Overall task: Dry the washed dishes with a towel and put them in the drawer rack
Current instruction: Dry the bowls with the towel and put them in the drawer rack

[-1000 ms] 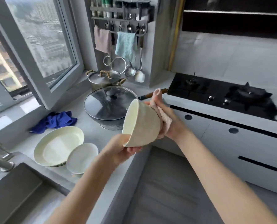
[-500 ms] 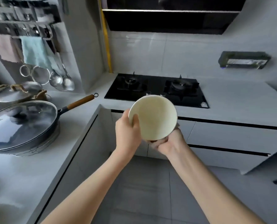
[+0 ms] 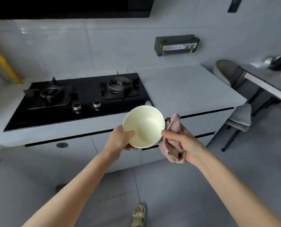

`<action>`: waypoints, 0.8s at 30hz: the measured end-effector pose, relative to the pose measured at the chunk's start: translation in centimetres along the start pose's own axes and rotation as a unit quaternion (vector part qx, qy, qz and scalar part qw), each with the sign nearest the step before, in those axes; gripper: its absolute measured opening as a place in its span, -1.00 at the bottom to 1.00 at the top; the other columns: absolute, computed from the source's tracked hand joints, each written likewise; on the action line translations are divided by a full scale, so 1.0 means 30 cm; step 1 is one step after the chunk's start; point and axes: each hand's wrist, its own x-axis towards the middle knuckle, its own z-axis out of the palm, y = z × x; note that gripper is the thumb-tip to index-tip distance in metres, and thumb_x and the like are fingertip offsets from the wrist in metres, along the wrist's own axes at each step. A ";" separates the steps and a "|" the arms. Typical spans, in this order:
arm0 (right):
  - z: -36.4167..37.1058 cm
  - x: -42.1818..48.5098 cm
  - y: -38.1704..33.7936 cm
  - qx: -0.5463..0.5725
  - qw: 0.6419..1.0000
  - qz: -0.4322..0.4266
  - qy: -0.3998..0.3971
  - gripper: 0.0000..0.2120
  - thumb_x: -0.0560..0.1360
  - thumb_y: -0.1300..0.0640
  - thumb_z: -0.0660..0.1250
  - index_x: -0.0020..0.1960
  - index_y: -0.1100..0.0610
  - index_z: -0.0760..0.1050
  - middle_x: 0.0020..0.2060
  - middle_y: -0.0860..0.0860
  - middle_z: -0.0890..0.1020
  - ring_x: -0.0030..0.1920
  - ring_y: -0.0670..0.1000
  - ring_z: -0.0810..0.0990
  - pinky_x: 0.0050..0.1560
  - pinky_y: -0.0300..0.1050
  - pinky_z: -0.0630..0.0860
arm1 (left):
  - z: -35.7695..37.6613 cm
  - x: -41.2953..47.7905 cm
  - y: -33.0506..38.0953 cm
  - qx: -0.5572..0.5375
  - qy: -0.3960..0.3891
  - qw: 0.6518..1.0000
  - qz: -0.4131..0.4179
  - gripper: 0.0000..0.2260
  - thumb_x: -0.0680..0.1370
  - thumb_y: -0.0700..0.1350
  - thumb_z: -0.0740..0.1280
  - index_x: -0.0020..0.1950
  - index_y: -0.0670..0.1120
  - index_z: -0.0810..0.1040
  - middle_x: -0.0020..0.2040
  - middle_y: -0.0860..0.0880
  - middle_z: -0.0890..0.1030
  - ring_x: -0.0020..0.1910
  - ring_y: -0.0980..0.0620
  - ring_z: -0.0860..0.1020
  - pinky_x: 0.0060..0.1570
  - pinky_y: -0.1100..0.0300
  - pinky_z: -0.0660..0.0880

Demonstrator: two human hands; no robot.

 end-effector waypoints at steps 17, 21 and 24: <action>-0.774 0.725 -0.306 -0.008 0.983 0.087 0.164 -0.76 0.46 0.13 0.38 -0.01 -0.15 0.40 -0.14 -0.12 0.56 -0.15 -0.03 0.55 -0.45 -0.12 0.52 | 0.536 0.912 0.078 -0.402 -0.117 0.870 -0.262 -0.68 0.46 -0.14 0.19 0.12 -0.23 0.57 0.02 -0.25 0.61 0.04 -0.24 0.56 0.08 -0.12 0.51; -1.030 0.892 -0.357 -0.076 0.983 0.098 0.134 -0.75 0.43 0.13 0.40 -0.02 -0.12 0.39 -0.21 -0.10 0.54 -0.19 0.00 0.53 -0.40 -0.12 0.49 | 0.754 0.999 -0.066 -0.479 0.077 0.786 -0.382 -0.82 0.50 -0.26 0.09 -0.09 -0.29 0.46 -0.14 -0.27 0.56 -0.14 -0.20 0.52 -0.07 -0.07 0.48; -1.170 0.992 -0.385 -0.114 0.984 0.108 0.079 -0.78 0.45 0.16 0.39 -0.06 -0.12 0.41 -0.21 -0.06 0.55 -0.21 0.00 0.53 -0.46 -0.16 0.48 | 0.934 1.045 -0.095 -0.532 0.137 0.725 -0.415 -0.91 0.54 -0.20 0.12 -0.02 -0.20 0.36 0.07 -0.31 0.44 0.02 -0.28 0.48 0.18 -0.21 0.37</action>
